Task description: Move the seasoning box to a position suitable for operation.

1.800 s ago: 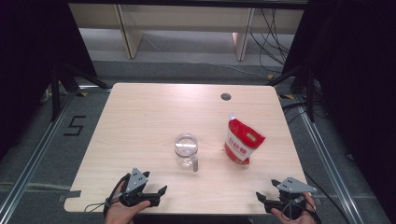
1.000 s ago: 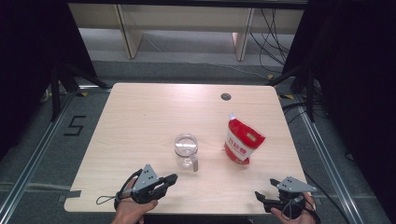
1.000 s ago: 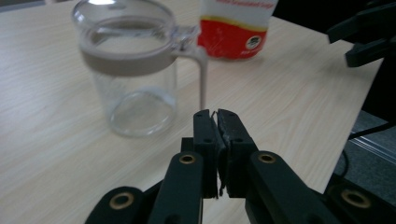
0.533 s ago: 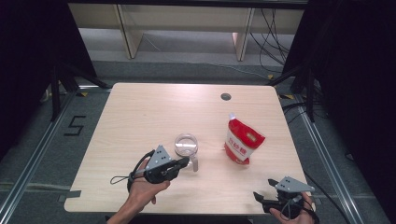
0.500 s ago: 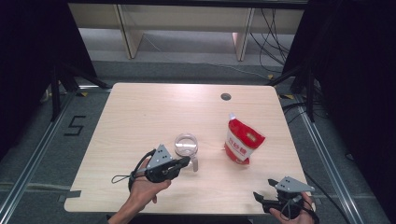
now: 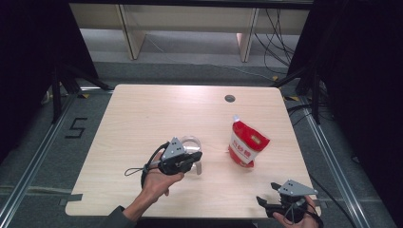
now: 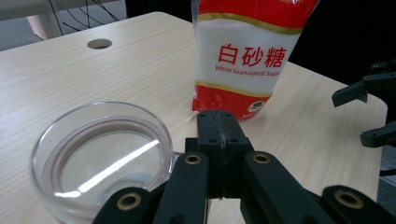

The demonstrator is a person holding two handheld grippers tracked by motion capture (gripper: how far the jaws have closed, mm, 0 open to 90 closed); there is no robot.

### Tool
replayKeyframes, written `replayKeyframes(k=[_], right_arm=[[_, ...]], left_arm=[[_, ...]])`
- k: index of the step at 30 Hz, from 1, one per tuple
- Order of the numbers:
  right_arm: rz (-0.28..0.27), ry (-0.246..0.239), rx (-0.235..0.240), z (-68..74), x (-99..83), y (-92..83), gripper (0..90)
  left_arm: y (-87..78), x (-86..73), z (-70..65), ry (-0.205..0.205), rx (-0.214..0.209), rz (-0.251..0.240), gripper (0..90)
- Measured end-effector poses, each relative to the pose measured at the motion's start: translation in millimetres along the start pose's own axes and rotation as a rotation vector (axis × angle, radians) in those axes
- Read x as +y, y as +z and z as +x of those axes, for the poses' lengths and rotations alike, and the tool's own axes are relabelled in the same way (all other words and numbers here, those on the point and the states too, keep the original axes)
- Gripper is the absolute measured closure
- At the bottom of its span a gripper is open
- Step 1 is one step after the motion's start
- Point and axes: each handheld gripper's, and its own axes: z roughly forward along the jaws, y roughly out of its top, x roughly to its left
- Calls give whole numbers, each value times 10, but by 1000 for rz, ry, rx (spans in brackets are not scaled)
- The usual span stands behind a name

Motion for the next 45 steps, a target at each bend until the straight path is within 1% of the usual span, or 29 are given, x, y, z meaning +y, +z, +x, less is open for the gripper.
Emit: replayKeyframes(k=[2, 3, 4, 6, 7, 9, 11, 12, 13, 14, 16, 17, 18, 21, 22, 24, 25, 27, 28, 29, 30, 35, 36, 37, 38, 40, 41, 44, 45], right_arm=[[5, 2, 8, 7, -2, 9, 258], [10, 23, 6, 23, -3, 4, 258], [5, 5, 3, 8, 2, 2, 258], [0, 7, 2, 9, 0, -1, 258], [4, 11, 3, 13, -2, -2, 258], [0, 1, 1, 9, -4, -3, 258], [1, 10, 4, 13, -2, -2, 259], [5, 10, 3, 12, -3, 2, 258], [10, 19, 5, 19, -4, 4, 259], [7, 3, 7, 10, -4, 11, 259], [13, 32, 9, 40, -3, 3, 259], [12, 32, 11, 42, -2, 0, 259], [6, 1, 9, 19, 0, 7, 260], [7, -1, 13, 17, 0, 12, 262], [5, 2, 14, 14, 0, 15, 262], [11, 16, 26, 17, -1, 18, 262], [17, 25, 25, 21, -1, 14, 262], [12, 15, 19, 19, 0, 15, 262], [7, 5, 13, 16, 0, 18, 262], [7, 4, 13, 16, 0, 19, 262], [7, 4, 14, 16, 0, 20, 262], [6, 5, 14, 13, 1, 18, 262], [7, 5, 14, 14, 0, 19, 262], [8, 7, 14, 15, 0, 19, 262], [9, 6, 15, 15, 0, 22, 262], [9, 5, 13, 14, 1, 24, 262], [9, 6, 14, 14, 1, 24, 262], [8, 7, 15, 13, 0, 21, 262], [9, 14, 16, 17, 0, 18, 262]], left_arm=[[50, -1, -19, -4, 2, 12, 892], [79, 4, -19, 19, 6, 22, 892], [99, 5, -11, 27, 2, 20, 892], [125, 15, -11, 12, 14, 25, 892], [135, 22, 1, 18, 7, 21, 892], [152, 19, 5, 8, 15, 19, 892], [158, 15, 6, 5, 10, 28, 892], [155, 16, 12, 28, 19, 35, 892], [164, 11, 6, 22, 23, 34, 892], [171, 8, 13, 24, 11, 36, 892], [172, 3, 18, 28, 27, 53, 892], [172, 3, 18, 28, 27, 53, 892], [177, -6, 34, 26, 30, 55, 892], [169, -1, 49, 20, 21, 63, 892], [157, 0, 40, 36, 31, 68, 892], [139, 5, 34, 69, 26, 81, 892], [133, -3, 14, 70, 28, 78, 892], [120, 1, 12, 81, 26, 89, 892], [93, -3, 12, 105, 19, 92, 892], [75, -3, 8, 98, 18, 104, 892], [63, -1, 18, 113, 12, 108, 892], [-17, -11, 33, 140, 9, 121, 892], [-26, -15, 37, 148, -3, 120, 891], [-51, -21, 18, 146, 10, 131, 891], [-68, -22, 31, 178, 7, 136, 891], [-104, -30, 24, 186, 12, 151, 890], [-120, -34, 35, 205, 4, 154, 890], [-172, -43, 35, 211, 4, 173, 888], [-186, -46, 47, 232, 0, 170, 887]])
